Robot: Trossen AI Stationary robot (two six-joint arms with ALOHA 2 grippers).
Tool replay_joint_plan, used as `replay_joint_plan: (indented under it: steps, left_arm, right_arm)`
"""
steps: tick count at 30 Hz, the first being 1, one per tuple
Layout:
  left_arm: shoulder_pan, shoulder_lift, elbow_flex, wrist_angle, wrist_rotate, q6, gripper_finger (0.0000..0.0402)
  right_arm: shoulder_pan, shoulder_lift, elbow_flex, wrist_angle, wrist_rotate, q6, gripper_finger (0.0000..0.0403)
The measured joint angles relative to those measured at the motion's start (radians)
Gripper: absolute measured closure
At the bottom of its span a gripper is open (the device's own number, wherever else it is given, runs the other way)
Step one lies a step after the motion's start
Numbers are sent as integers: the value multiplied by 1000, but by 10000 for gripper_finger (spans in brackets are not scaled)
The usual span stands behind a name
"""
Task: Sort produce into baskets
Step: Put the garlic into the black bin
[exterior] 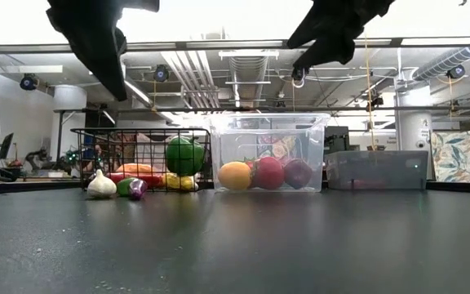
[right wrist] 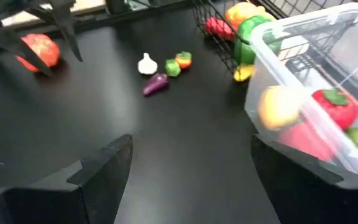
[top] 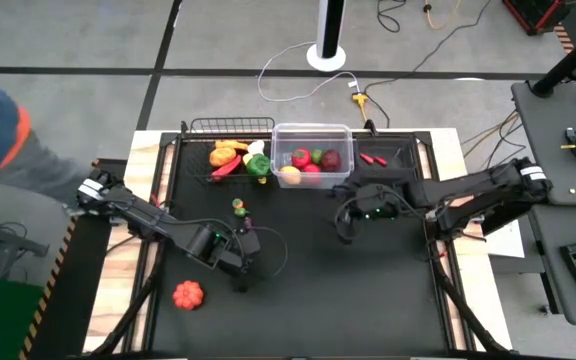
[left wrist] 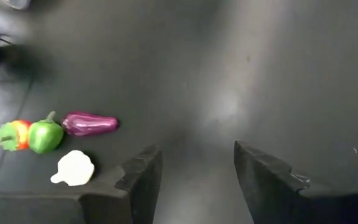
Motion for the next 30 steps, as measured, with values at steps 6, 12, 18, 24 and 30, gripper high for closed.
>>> replay_joint_plan:
  steps: [6,12,18,24,30]
  left_arm:
    - [0,-1,-29,5,45,80,237]
    - [30,-36,-166,80,81,130,248]
    - [85,-158,-366,289,112,189,272]
    - [146,-322,-516,354,65,195,285]
    - [155,-409,-606,350,-60,205,285]
  right_arm:
    - [28,3,-42,82,1,33,91]
    - [42,3,-42,113,1,33,92]
    - [46,4,-42,150,1,31,92]
    - [46,37,-46,194,1,8,92]
    - [46,98,-47,233,-1,-10,92]
